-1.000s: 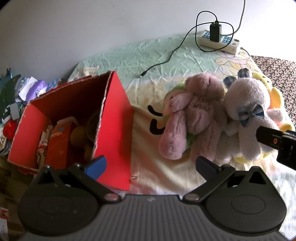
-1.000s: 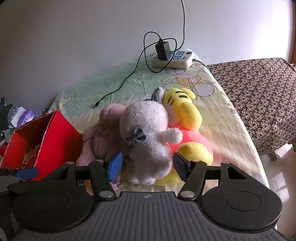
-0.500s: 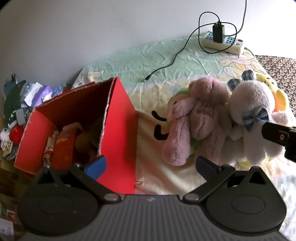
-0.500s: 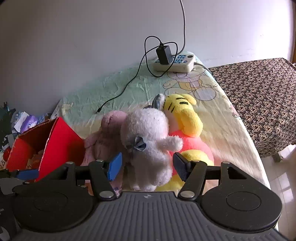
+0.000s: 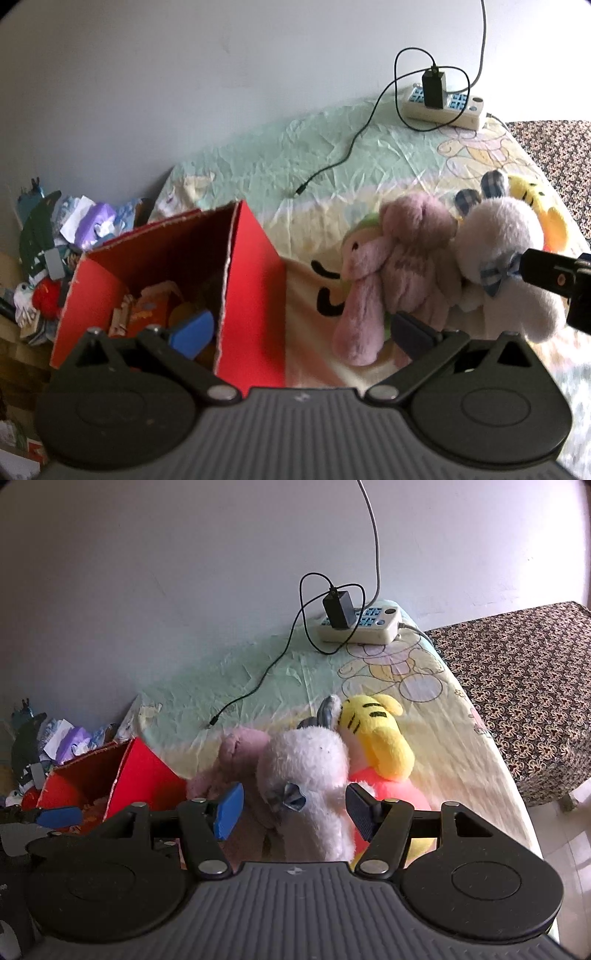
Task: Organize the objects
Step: 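Move the right gripper toward the white plush bunny with blue bow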
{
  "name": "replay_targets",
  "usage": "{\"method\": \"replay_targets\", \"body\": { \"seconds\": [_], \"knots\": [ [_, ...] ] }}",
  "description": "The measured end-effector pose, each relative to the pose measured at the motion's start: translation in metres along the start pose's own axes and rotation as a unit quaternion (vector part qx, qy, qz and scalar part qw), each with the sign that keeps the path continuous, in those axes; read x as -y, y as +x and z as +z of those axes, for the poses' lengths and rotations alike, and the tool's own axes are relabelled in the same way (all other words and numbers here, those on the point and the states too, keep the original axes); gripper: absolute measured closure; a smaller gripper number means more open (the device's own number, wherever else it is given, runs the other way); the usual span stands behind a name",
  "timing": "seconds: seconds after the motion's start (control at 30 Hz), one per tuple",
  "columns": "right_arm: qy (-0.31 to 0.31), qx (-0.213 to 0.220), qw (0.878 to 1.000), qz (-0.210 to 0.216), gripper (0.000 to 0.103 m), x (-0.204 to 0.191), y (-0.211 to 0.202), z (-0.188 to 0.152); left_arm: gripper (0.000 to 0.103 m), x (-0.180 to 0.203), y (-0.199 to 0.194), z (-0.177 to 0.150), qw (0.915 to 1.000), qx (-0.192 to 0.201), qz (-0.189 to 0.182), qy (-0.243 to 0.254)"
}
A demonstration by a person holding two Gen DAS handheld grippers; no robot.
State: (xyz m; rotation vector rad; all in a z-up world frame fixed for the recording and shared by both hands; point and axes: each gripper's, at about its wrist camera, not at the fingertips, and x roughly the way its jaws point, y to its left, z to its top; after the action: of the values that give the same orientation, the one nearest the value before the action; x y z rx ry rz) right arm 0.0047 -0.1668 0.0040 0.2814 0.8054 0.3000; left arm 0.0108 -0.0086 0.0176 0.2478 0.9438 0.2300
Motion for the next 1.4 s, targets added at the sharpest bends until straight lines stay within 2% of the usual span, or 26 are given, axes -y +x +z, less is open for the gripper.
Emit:
{"method": "replay_targets", "body": {
  "seconds": [0.67,1.4],
  "knots": [
    [0.006,-0.013,1.000,0.015,0.038,0.003,0.009,0.001,0.000,0.001,0.011,0.002,0.9997,-0.022,0.008,-0.007],
    [0.019,-0.025,0.999,0.043,0.034,0.017,0.023,0.005,0.000,0.021,0.027,0.015,0.9993,-0.035,0.001,0.016]
  ]
}}
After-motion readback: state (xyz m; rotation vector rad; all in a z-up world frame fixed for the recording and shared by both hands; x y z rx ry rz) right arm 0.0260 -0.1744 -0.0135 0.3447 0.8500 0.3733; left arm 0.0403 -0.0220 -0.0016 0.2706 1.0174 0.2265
